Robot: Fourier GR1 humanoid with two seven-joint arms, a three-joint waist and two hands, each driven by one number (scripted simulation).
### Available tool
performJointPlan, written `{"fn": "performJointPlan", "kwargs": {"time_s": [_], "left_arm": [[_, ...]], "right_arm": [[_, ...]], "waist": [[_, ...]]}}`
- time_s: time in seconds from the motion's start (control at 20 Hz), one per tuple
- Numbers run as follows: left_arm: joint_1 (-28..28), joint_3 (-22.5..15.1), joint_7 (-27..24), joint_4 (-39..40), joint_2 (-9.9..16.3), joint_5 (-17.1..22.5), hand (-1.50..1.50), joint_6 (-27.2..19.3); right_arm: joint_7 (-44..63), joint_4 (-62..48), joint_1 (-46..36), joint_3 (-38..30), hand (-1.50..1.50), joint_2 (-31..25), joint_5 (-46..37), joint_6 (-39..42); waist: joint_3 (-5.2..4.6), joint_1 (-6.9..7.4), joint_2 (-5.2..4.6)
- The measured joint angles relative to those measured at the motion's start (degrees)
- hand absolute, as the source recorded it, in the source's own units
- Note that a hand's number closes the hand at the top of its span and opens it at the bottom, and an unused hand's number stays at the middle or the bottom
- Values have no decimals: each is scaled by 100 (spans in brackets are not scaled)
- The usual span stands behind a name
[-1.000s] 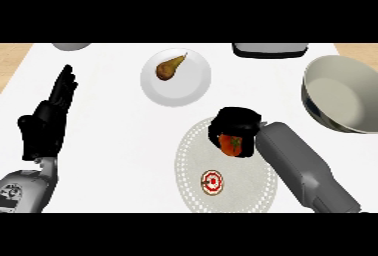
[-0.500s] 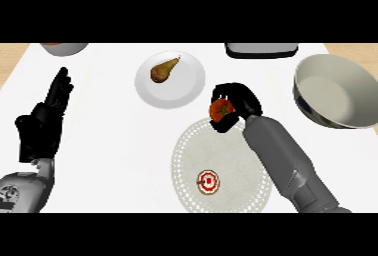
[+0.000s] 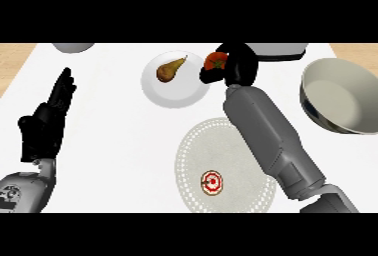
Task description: Pick the tomato from the placemat and place it in the bowl
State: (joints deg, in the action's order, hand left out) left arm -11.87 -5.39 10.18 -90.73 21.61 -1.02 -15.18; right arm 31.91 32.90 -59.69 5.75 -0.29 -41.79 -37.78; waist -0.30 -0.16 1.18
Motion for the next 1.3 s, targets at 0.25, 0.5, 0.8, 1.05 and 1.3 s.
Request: {"fn": "performJointPlan", "kwargs": {"time_s": [0.25, 0.5, 0.8, 1.05, 1.3], "left_arm": [[35, 3, -31, -51, -64, -79, 0, -52], [-24, 111, -20, 2, -32, -36, 0, 68], [-21, 191, -113, 54, -98, -67, 0, 108], [-60, 197, -68, -4, -167, -115, 0, 168], [-154, 154, -56, 66, -301, -249, 0, 117]], "right_arm": [[1424, 53, -311, 189, 150, -89, -755, -451], [1904, 502, -132, 70, 150, -561, -1127, -499], [1670, 1264, 667, -208, 150, -1281, -1110, -690], [1377, 1478, 1174, -458, 150, -1904, -1098, -753], [1107, 1173, 1567, -636, 150, -2458, -1204, -751]], "waist": [[14, -38, -35], [23, -77, -62], [29, -77, -85], [31, -23, -108], [32, 4, -124]]}}
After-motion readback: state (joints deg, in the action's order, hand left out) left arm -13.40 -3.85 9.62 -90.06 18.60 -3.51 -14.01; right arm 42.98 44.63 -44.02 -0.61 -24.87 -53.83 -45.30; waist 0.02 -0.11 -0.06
